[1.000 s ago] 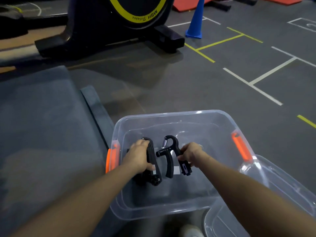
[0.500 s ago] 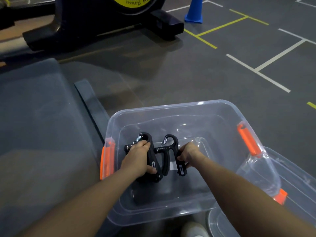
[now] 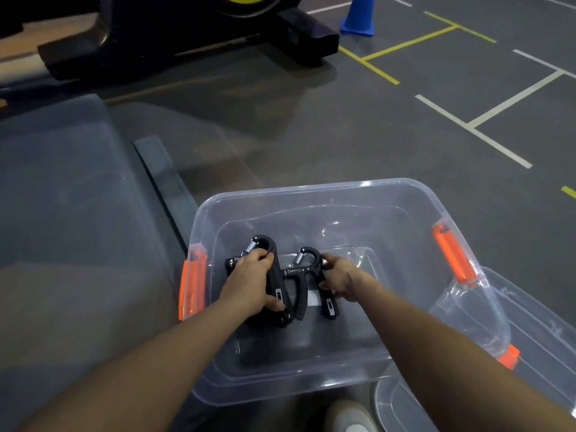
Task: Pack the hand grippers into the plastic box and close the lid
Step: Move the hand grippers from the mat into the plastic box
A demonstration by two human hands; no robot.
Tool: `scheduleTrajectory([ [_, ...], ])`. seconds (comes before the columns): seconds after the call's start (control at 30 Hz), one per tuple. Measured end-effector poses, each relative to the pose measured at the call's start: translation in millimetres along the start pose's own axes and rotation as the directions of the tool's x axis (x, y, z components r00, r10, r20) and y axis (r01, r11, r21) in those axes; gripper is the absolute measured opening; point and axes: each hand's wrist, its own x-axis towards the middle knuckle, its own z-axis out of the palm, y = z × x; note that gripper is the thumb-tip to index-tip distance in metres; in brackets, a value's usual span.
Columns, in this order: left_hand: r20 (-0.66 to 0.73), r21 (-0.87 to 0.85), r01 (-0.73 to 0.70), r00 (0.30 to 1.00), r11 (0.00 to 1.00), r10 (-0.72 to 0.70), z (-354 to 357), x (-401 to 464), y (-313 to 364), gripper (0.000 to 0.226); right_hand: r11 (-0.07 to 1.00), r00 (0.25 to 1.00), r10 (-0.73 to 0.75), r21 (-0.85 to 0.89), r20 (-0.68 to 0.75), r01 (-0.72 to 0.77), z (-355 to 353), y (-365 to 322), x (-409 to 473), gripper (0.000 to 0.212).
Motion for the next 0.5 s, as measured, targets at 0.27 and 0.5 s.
scheduleTrajectory([
  [0.27, -0.011, 0.032, -0.017, 1.000, 0.999, 0.018, -15, -10, 3, 0.084, 0.993, 0.990, -0.083, 0.069, -0.112, 0.091, 3, -26, -15, 0.050],
  [0.5, -0.303, -0.076, -0.006, 0.953, 0.997, -0.018, -78, -61, -20, 0.049, 0.973, 0.961, -0.230, -0.061, -0.155, 0.223, 45, -90, -66, 0.034],
])
